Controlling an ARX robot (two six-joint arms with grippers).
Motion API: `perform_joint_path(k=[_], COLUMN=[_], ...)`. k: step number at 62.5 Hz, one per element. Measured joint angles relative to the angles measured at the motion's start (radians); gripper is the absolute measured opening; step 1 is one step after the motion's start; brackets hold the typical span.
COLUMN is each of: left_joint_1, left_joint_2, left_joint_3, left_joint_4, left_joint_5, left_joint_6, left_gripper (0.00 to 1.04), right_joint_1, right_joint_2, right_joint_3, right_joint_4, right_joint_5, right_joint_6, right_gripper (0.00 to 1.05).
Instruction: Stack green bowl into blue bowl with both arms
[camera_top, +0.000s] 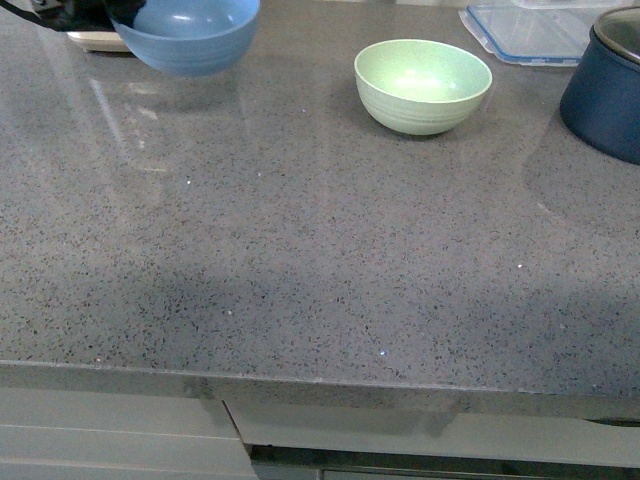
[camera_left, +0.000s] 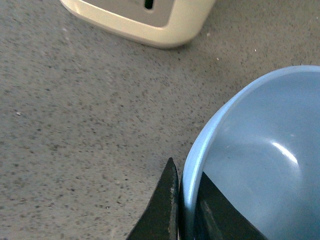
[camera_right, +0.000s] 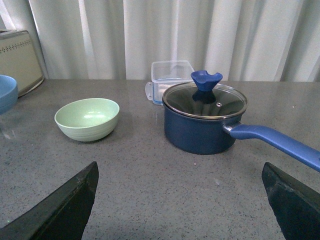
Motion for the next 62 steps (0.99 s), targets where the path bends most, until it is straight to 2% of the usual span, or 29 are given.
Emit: perform_joint_path(k=[24, 62], left_joint_1=[-0.121, -0.137], left_joint_2=[0.176, 0.209], left_joint_3=[0.219, 0.211], left_joint_4=[-0.068, -0.087], left_joint_5=[-0.008, -0.035], left_joint_6=[-0.046, -0.064], left_gripper=[0.04, 0.04], right_joint_1=[0.000, 0.000], right_joint_2=[0.000, 0.000], right_joint_3=[0.000, 0.000], right_joint_4=[0.000, 0.000], right_joint_5=[0.000, 0.000], right_joint_6=[0.000, 0.000], right_gripper=[0.95, 0.95])
